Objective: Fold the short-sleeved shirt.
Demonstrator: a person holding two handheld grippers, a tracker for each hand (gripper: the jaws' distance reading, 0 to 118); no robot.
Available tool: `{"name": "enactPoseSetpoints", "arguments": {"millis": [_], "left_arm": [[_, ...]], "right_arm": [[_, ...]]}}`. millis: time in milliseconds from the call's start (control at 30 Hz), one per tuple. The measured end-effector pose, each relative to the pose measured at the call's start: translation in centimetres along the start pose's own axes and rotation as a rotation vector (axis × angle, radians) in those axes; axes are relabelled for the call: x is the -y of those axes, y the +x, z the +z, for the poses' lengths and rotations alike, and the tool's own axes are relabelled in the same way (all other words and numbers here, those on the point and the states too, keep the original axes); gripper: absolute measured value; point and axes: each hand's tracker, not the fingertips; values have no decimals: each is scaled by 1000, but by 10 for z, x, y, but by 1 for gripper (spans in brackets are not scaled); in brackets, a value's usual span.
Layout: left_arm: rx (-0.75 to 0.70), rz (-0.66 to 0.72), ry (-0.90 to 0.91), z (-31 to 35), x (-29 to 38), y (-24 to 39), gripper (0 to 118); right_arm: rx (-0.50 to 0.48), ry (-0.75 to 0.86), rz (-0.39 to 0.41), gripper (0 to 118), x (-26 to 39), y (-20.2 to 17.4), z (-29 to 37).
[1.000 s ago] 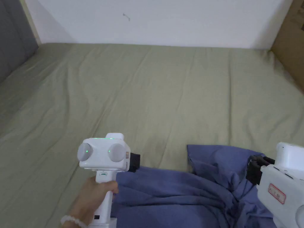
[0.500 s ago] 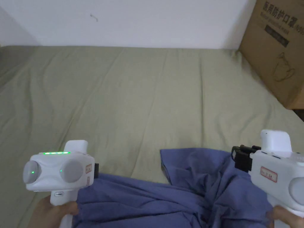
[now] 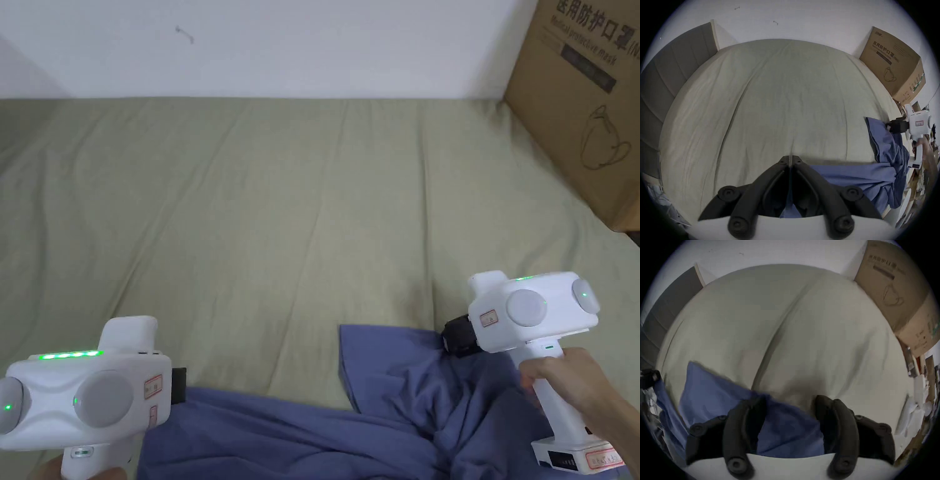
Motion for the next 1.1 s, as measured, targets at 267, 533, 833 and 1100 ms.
{"name": "enactPoseSetpoints", "arguments": {"millis": [267,533,833,1100], "left_arm": [[-4,-19,18,13,-4,0,1],[-26,-27,117,77,-8,-13,1],[-141,-20,305,179,-17,-47,1],[-176,-22,463,259,-37,-54,1]], "right_arm": [[0,46,-52,2,11,-2,48],[-17,240,-99,2,9,0,155],[12,449,-121,2,23,25,285],[-12,568,-158,2,22,44,355]]}}
